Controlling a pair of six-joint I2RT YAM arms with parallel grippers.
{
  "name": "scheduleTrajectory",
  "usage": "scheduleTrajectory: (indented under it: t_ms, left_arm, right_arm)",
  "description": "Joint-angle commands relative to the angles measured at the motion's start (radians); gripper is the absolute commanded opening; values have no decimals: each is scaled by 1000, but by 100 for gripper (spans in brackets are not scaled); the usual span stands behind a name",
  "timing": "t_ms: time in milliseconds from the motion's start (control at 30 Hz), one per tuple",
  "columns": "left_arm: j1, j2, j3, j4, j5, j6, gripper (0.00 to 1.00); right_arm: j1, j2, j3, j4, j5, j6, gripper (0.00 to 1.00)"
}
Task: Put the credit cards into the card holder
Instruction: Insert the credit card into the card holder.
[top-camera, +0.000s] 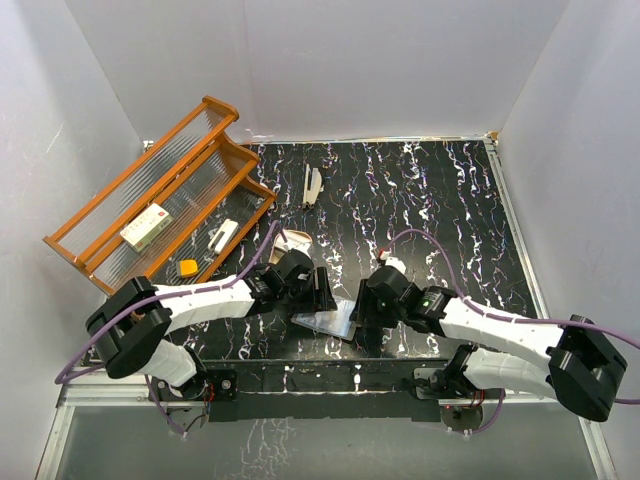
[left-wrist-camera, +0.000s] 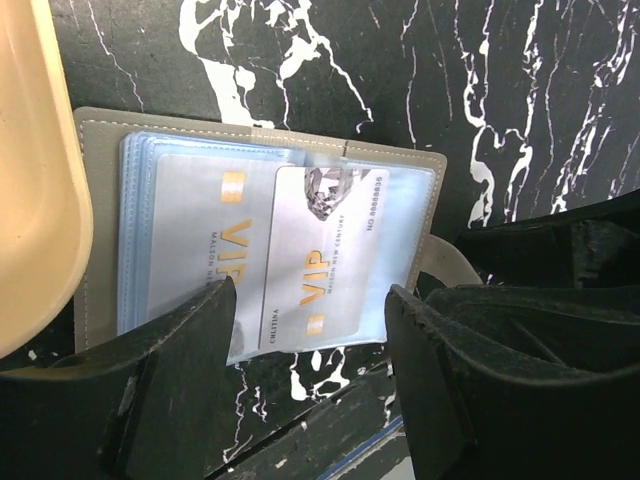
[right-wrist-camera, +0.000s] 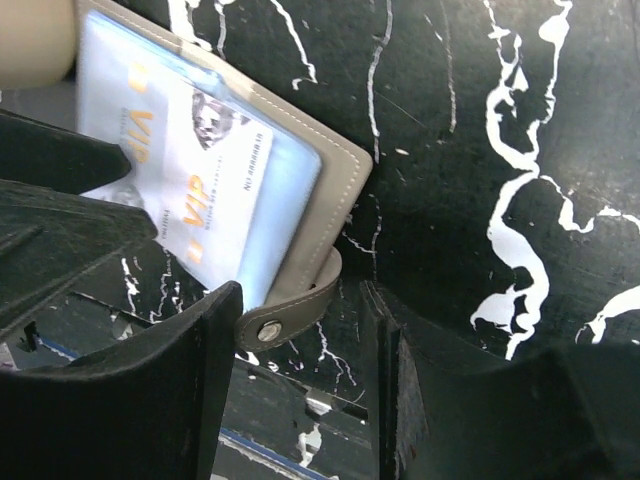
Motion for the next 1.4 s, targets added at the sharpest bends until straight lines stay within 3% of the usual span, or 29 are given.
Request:
scheduleTrajectory:
  t_ms: [0, 300, 600, 900, 1133, 1367]
  left_arm:
    - [0, 20, -18, 33, -1, 39, 60]
    - [1, 41, -39, 126, 69, 18, 59]
    - [0, 82, -45, 159, 109, 8, 58]
    - [0, 82, -91, 316, 152, -58, 58]
    - [1, 80, -110, 412, 176, -95, 57]
    - [-2, 11, -139, 417, 146, -131, 57]
  right_arm:
    - [4, -14, -18, 72, 11, 52, 47]
    - [4, 17, -1, 23, 94, 12, 26]
    - [4, 77, -45, 170, 77, -65, 11]
    - [2, 103, -47, 287, 116, -168, 10]
    - [-5, 149, -5, 284, 140, -248, 10]
    - [-17, 123, 37, 198, 210, -291, 23]
